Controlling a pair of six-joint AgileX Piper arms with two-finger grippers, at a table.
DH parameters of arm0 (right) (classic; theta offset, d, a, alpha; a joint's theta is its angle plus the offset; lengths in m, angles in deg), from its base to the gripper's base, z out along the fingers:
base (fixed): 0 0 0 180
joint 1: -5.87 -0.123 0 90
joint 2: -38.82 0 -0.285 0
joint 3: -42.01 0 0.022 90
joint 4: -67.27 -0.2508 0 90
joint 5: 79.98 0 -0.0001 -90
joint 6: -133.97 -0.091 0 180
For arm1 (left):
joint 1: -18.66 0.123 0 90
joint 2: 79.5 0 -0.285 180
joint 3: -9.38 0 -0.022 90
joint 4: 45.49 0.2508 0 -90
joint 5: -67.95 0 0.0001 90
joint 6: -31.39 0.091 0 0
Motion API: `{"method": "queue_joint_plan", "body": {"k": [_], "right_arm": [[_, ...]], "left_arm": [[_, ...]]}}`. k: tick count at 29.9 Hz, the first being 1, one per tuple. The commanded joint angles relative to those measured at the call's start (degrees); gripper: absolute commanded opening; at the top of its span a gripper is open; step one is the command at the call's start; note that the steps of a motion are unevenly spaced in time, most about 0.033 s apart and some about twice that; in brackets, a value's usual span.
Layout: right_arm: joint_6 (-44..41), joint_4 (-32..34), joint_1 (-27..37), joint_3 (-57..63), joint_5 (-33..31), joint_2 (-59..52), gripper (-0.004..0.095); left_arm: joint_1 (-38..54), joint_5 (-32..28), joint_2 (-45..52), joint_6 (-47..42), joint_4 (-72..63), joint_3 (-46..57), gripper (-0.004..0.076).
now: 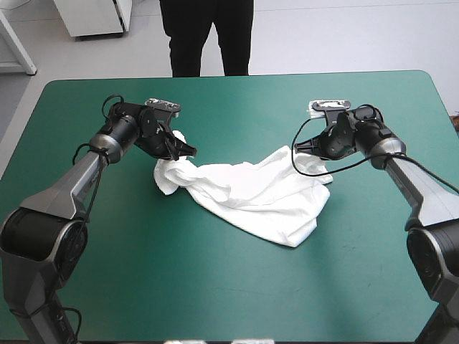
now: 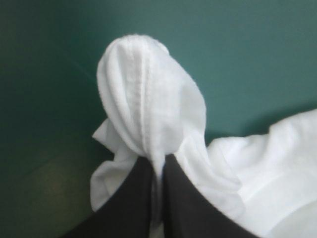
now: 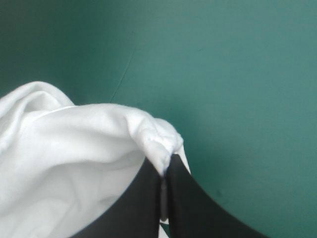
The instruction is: Fold the cloth
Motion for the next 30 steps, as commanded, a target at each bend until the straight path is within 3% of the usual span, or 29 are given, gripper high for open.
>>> {"method": "queue_joint_plan", "body": {"k": [1, 5, 8, 12, 15, 17, 26, 30], "right_arm": [[0.9, -1.6, 0.8, -2.0, 2.4, -1.5, -0.0018], [0.9, -1.9, 0.8, -2.1, 2.1, -1.5, -0.0012], [0.9, -2.0, 0.8, -2.5, 0.3, -1.6, 0.0066], [5.1, -4.9, 0.8, -6.0, -5.0, -1.6, 0.0345], [5.4, -6.7, 0.8, -9.7, -8.5, -1.7, 0.0525], [5.3, -6.8, 0.8, -12.2, -10.4, -2.0, 0.0569], [5.2, -6.6, 0.8, -15.0, -18.9, -9.2, 0.0557], [4.9, -6.3, 0.8, -14.2, -20.8, -13.1, 0.0557]], "left_arm": [[-0.3, -2.9, 1.5, -2.0, 0.8, -1.6, -0.0010], [-0.3, -3.2, 1.1, -5.3, 1.8, -1.6, 0.0012], [-0.3, -0.4, 1.1, -5.2, 1.1, -2.5, 0.0120], [-0.3, 7.1, 1.1, -4.4, 1.1, -6.9, 0.0340], [-0.3, 8.1, 1.9, -5.4, 2.9, -10.4, 0.0452], [-0.3, 8.0, 3.0, -6.8, 4.5, -12.3, 0.0463], [-0.3, 18.6, 9.7, -7.0, 8.8, -14.5, 0.0452], [-0.3, 20.6, 13.8, -7.8, 9.4, -14.5, 0.0442]]}}
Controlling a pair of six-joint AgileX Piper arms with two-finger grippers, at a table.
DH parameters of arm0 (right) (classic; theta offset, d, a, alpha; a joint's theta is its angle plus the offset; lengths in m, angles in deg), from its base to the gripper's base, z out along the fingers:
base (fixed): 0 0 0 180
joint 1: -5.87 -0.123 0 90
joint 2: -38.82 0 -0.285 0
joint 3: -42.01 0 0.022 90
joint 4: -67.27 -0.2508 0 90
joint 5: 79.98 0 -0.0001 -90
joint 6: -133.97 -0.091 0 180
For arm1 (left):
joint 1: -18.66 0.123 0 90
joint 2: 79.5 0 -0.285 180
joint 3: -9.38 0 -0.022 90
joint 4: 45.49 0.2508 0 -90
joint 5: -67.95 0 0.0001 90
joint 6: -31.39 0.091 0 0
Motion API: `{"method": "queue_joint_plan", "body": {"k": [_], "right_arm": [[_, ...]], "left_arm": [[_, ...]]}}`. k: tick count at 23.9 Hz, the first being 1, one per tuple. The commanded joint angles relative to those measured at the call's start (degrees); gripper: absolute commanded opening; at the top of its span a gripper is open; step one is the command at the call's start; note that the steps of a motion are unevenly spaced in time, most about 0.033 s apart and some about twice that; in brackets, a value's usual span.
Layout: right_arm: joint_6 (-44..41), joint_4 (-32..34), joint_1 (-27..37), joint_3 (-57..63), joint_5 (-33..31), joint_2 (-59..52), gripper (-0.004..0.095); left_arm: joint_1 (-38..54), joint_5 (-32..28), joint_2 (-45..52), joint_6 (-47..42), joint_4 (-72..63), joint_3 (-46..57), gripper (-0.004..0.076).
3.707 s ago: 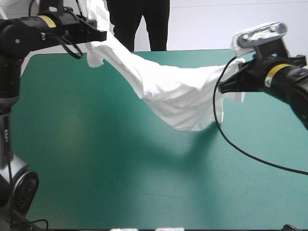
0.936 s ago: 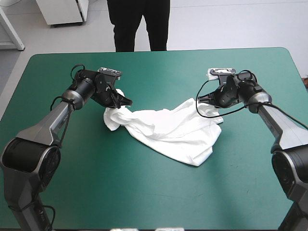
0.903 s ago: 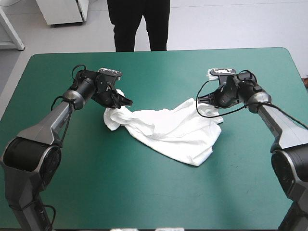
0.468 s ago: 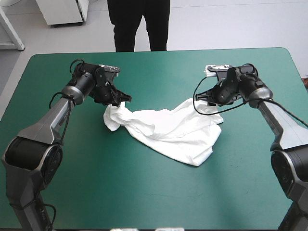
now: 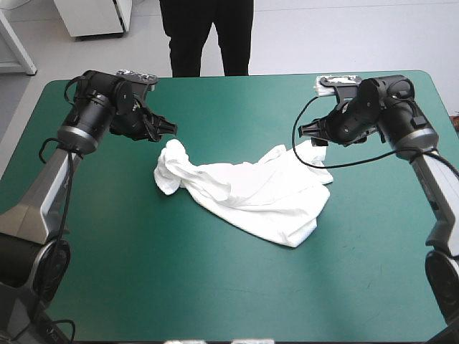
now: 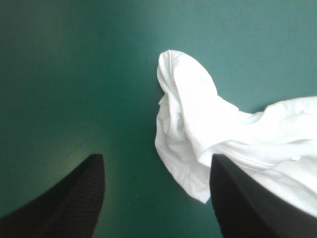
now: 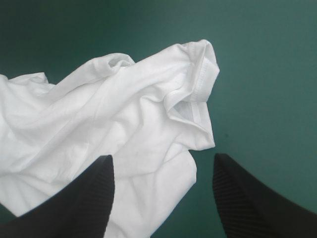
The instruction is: Fold the cloth
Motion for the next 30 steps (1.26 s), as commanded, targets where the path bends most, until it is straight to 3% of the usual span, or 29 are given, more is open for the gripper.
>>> {"method": "queue_joint_plan", "body": {"k": [1, 7, 10, 20, 30], "right_arm": [[0.4, 0.2, 0.4, -1.0, -0.6, -6.1, 0.0557], [-1.1, 2.2, 0.4, 3.1, -1.7, -11.1, 0.0553], [-1.1, 2.2, 0.4, 3.6, -1.6, -11.3, 0.0554], [-1.1, 4.0, 0.4, 3.6, -1.7, -11.3, 0.0553], [-1.1, 4.2, 0.4, 3.6, -1.0, -11.3, 0.0554]], "left_arm": [[-0.3, 2.8, 6.4, -1.0, 1.1, -1.7, 0.0442], [-0.3, 2.8, 11.0, -2.4, 1.2, 8.1, 0.0442], [-0.3, -0.6, 8.7, -2.3, 1.1, 14.1, 0.0442], [0.4, -7.7, -4.1, -0.8, -0.4, 14.4, 0.0440], [5.3, -9.7, -11.4, 4.4, -8.5, 11.0, 0.0440]]}}
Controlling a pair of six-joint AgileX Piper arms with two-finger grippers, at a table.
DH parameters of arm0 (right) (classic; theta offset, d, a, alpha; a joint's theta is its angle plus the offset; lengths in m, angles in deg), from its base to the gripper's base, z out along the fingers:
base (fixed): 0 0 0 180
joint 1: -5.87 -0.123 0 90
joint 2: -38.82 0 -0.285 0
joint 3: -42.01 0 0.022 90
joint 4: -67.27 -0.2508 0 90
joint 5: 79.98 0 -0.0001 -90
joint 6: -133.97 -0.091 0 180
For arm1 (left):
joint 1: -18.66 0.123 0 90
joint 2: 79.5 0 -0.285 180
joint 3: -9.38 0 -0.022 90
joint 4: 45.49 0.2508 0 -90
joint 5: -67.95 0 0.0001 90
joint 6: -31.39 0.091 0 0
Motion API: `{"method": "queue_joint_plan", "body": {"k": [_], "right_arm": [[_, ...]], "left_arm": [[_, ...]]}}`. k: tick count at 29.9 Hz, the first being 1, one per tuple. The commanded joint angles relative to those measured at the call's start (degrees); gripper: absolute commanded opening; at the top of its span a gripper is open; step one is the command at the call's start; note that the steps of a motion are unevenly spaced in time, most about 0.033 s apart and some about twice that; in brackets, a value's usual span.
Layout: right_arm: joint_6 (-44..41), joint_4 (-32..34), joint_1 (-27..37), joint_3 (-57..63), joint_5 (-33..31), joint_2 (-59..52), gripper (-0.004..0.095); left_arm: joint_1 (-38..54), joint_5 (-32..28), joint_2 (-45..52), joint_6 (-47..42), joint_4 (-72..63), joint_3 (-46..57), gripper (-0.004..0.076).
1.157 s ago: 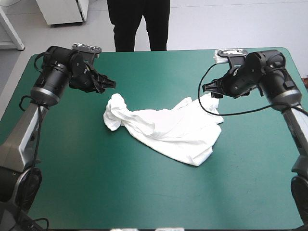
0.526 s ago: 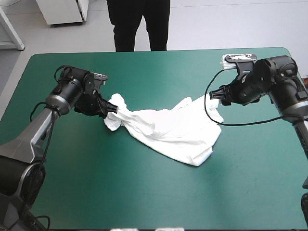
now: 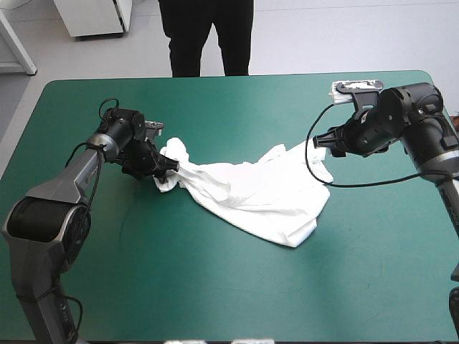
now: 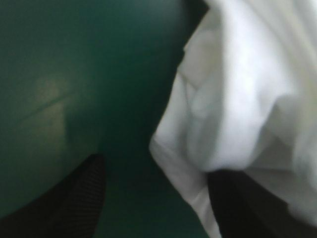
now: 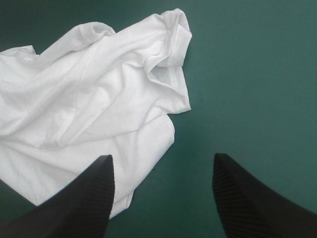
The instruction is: Fold the cloth
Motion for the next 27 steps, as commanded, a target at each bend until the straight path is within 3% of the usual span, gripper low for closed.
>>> {"method": "queue_joint_plan", "body": {"k": [1, 5, 8, 10, 13, 18, 23, 27], "right_arm": [[0.0, 0.6, 0.4, -1.2, 2.7, -2.5, 0.0553], [0.0, 0.6, 0.4, -1.2, 2.7, -2.5, 0.0553], [0.0, 0.6, 0.4, -1.2, 2.6, -2.5, 0.0553], [0.0, 0.6, 0.4, -1.2, 2.6, -2.5, 0.0553], [0.0, 0.6, 0.4, -1.2, 2.2, -2.5, 0.0553], [0.0, -2.5, 0.4, -0.4, 0.3, -2.5, 0.0554], [0.1, -5.2, 0.3, 8.0, 0.9, -3.3, 0.0554], [-0.1, -5.0, -1.7, 15.5, 4.3, -4.9, 0.0554]], "left_arm": [[-0.1, -1.8, 1.2, 1.9, -2.8, -2.7, 0.0440], [-0.5, -1.4, -2.3, 2.5, -3.4, -2.9, 0.0423], [-0.7, 1.1, -5.2, 2.5, -3.5, -2.9, 0.0356], [-0.7, 2.2, -6.5, 2.5, -3.5, -2.9, 0.0249], [-0.7, 2.2, -6.6, 2.5, -3.5, -2.8, -0.0003], [-0.7, 2.5, -6.5, 2.5, -3.5, -2.9, -0.0010], [-0.7, 3.4, -6.5, 2.5, -3.5, -2.9, -0.0010], [-0.7, 3.5, -6.3, 2.5, -3.6, -2.9, -0.0010]]}}
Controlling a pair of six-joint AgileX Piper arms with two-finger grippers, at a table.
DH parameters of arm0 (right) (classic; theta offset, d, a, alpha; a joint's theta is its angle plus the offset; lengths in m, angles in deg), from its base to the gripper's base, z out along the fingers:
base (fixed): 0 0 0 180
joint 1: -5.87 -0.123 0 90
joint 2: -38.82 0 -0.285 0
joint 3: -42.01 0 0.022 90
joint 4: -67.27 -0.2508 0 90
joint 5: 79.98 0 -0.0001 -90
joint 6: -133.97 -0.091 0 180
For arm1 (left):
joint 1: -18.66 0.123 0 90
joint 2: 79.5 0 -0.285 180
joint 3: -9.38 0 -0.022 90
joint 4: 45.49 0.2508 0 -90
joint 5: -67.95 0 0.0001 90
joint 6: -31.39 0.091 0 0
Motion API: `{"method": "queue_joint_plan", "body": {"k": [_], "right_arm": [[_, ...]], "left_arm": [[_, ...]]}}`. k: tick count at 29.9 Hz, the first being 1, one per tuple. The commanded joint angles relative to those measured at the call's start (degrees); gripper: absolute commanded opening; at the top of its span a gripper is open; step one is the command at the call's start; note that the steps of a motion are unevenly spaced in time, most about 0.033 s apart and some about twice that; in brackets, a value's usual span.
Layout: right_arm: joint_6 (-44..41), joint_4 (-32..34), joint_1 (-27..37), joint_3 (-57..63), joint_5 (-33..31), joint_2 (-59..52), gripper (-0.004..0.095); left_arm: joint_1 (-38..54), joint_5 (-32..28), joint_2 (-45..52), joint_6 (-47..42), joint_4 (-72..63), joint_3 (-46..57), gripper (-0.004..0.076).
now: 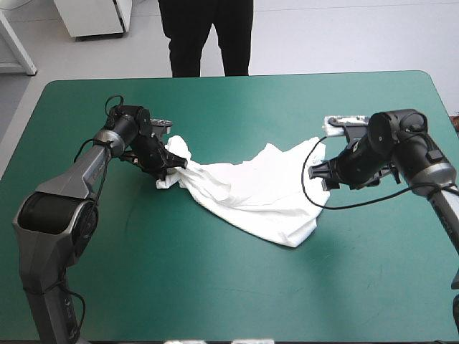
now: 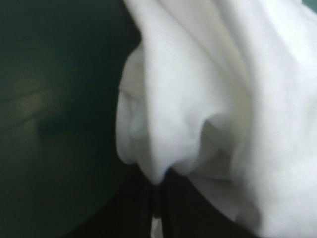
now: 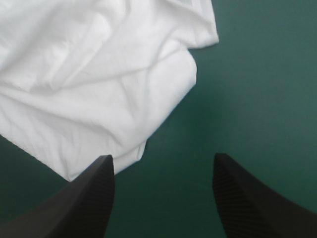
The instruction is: Fold the cloth
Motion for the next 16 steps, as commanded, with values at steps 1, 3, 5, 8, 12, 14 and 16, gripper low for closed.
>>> {"method": "queue_joint_plan", "body": {"k": [1, 3, 5, 8, 12, 14, 16], "right_arm": [[-0.9, -0.1, -2.8, 4.3, 5.0, -3.8, 0.0554], [-3.7, 1.5, -6.5, 6.7, 7.6, -4.2, 0.0554], [-6.6, 3.4, -10.4, 8.6, 10.2, -4.0, 0.0554], [-10.9, 6.3, -14.4, 11.2, 13.5, -3.0, 0.0554], [-12.7, 6.3, -15.3, 14.8, 16.3, -1.9, 0.0554], [-13.2, 6.8, -15.3, 16.3, 16.8, -1.3, 0.0554], [-13.6, 7.8, -15.3, 17.6, 17.9, -1.0, 0.0553]], "left_arm": [[-0.2, 0.6, -1.0, -0.3, 0.8, 0.9, -0.0010], [-0.2, 0.5, -0.8, -0.3, 0.7, 0.9, -0.0010], [-0.2, 0.5, -0.5, -0.3, 0.7, 0.9, -0.0010], [-0.2, 0.5, -0.2, -0.3, 0.7, 0.9, -0.0010], [-0.2, 0.5, 0.3, -0.3, 0.7, 0.9, -0.0010], [-0.2, 0.5, 0.7, -0.3, 0.7, 0.9, -0.0010], [-0.2, 0.3, 1.0, -0.3, 0.7, 0.9, -0.0010]]}}
